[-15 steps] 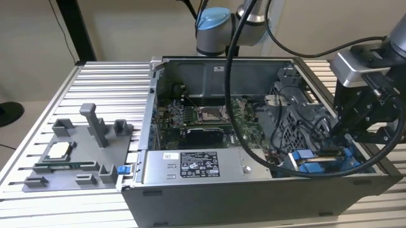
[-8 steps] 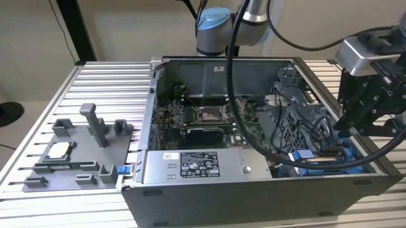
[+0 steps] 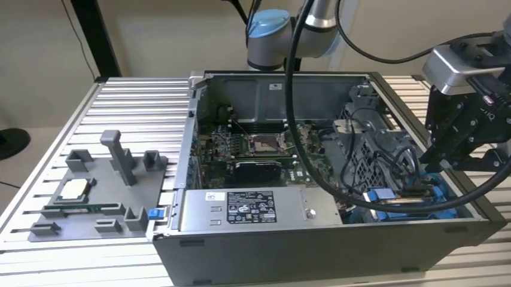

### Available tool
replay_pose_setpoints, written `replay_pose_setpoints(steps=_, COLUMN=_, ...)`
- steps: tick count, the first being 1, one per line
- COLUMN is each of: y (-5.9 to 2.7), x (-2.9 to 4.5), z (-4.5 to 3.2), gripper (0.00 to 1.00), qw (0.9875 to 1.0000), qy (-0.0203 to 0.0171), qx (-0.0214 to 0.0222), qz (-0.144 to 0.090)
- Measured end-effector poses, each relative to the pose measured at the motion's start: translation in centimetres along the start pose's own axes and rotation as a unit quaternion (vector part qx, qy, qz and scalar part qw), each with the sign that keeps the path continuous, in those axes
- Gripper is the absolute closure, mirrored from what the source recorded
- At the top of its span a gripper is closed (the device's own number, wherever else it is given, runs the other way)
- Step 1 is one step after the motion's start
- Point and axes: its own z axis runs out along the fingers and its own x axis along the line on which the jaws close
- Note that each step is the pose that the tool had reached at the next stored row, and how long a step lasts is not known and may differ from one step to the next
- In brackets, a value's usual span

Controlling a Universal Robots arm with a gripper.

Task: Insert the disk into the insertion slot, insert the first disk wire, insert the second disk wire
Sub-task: 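Insert the second disk wire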

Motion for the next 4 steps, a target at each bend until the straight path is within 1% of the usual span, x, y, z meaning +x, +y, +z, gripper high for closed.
replay_pose_setpoints(steps=4, y=0.00, x=0.00, z=-0.04, gripper=0.00, qw=1.0000, qy=0.0001, qx=0.0000, qz=0.000)
